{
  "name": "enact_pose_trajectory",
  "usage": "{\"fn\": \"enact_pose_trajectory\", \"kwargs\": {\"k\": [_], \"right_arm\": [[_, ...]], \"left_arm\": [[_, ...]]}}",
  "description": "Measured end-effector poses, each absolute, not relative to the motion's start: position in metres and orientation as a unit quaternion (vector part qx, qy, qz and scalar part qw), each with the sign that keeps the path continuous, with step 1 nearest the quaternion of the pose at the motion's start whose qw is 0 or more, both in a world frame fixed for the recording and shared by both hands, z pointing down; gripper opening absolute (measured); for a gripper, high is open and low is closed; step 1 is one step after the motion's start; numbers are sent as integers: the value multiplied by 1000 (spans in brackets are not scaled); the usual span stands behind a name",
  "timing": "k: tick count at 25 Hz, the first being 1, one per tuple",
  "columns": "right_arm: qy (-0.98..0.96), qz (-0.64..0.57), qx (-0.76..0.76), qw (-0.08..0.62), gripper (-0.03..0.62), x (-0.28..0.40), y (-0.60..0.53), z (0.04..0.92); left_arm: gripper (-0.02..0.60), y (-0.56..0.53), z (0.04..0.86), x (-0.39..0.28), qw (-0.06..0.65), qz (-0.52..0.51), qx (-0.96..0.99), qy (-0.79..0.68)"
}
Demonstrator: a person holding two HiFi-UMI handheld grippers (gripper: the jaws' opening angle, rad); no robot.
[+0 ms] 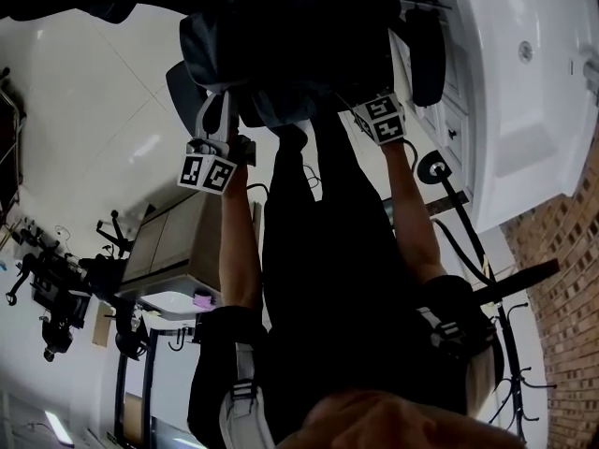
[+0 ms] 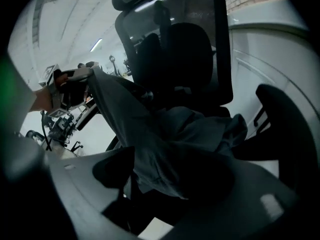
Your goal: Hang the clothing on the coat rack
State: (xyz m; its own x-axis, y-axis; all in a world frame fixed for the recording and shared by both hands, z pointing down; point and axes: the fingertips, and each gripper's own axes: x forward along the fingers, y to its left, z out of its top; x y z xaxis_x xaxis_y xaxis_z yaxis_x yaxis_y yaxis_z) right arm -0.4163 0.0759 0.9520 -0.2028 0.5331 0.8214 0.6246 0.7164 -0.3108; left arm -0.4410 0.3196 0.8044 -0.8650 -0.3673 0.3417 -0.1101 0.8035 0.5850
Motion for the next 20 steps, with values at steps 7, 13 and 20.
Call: {"fn": "enact_pose_trajectory", "kwargs": {"k": [7, 13, 20], "right_arm": [[-626, -319, -512, 494, 336, -416, 99, 988], [-692, -276, -493, 449, 14, -453, 107, 919], [-890, 110, -395, 199, 12, -485, 71, 666]], "left_arm": [[32, 293, 772, -419, 209, -242, 189, -928], [31, 298, 743, -416, 192, -253, 177, -932], [31, 312, 571, -440, 27, -295, 242, -924]]}}
